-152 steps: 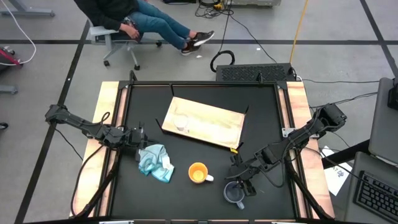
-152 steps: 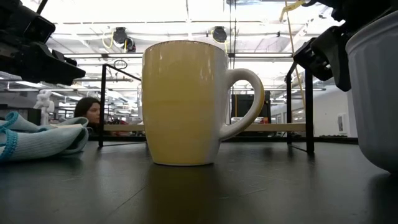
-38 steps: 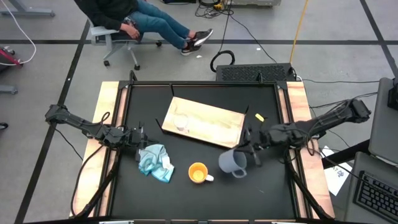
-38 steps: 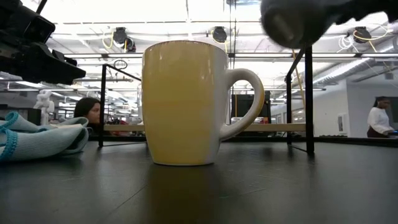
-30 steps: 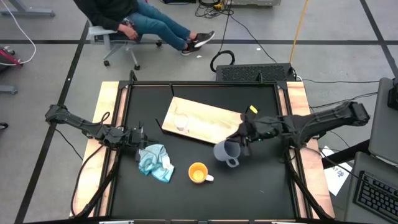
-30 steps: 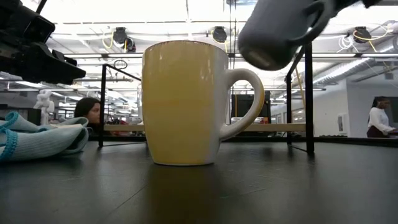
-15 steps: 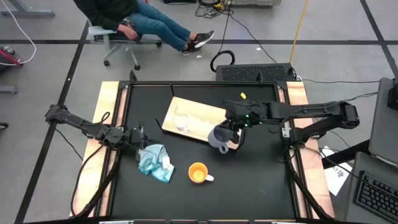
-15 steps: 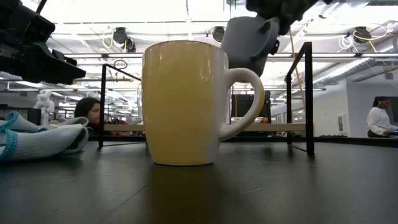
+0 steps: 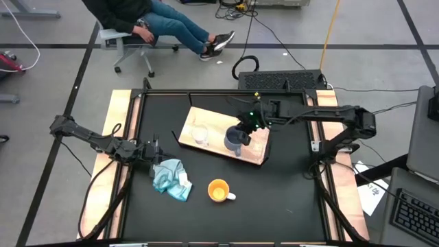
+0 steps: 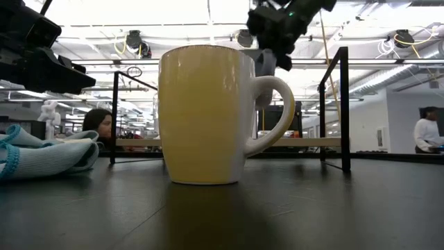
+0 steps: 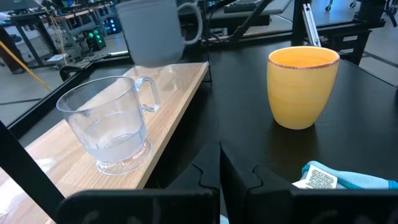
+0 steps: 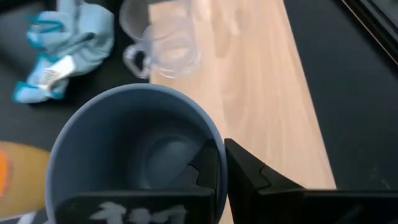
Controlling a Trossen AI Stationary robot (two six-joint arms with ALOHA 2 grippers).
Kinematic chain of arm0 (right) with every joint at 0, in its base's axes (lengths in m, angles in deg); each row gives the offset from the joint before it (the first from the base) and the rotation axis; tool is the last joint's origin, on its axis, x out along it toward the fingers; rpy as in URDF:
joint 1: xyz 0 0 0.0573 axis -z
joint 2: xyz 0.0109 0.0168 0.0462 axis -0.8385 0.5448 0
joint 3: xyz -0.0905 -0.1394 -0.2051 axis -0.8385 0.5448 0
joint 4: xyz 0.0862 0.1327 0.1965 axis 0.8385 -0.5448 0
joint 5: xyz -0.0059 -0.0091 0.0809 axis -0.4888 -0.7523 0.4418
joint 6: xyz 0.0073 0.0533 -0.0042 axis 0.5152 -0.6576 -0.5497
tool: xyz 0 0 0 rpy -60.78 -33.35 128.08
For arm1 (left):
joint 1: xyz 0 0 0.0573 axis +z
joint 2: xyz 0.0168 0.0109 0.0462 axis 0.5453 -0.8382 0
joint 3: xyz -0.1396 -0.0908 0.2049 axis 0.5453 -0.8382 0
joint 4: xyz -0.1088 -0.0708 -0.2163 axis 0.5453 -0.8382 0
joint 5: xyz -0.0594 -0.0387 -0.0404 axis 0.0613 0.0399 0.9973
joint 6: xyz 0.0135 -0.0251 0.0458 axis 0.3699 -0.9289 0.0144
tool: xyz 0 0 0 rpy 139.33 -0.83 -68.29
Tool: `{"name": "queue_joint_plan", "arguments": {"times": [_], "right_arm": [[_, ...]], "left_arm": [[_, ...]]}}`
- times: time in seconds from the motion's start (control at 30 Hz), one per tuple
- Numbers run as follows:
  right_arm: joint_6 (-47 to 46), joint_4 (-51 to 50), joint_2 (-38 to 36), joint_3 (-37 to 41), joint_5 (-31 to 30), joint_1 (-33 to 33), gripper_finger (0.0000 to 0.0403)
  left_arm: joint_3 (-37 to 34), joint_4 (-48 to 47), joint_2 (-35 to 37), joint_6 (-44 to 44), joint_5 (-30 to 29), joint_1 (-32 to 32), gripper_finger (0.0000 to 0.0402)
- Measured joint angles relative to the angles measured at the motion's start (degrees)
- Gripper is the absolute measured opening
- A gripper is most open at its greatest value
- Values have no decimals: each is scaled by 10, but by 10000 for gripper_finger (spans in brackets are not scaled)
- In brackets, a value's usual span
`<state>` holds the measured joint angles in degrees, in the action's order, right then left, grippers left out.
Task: Stack small to large cups/mugs on shelf
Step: Put the gray mug on the shelf
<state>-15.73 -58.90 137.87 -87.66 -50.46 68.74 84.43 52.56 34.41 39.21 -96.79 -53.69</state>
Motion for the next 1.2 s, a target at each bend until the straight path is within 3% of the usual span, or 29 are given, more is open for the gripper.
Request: {"name": "queue_joint_plan", "arguments": {"times": [0.33, 1.2], "right_arm": [[-28, 7, 53, -8, -2, 30, 4], [-24, 32, 87, -7, -32, 28, 4]], "left_arm": [[0, 0, 0, -1, 0, 0, 3], [0, -2, 0, -6, 0, 0, 3]]}}
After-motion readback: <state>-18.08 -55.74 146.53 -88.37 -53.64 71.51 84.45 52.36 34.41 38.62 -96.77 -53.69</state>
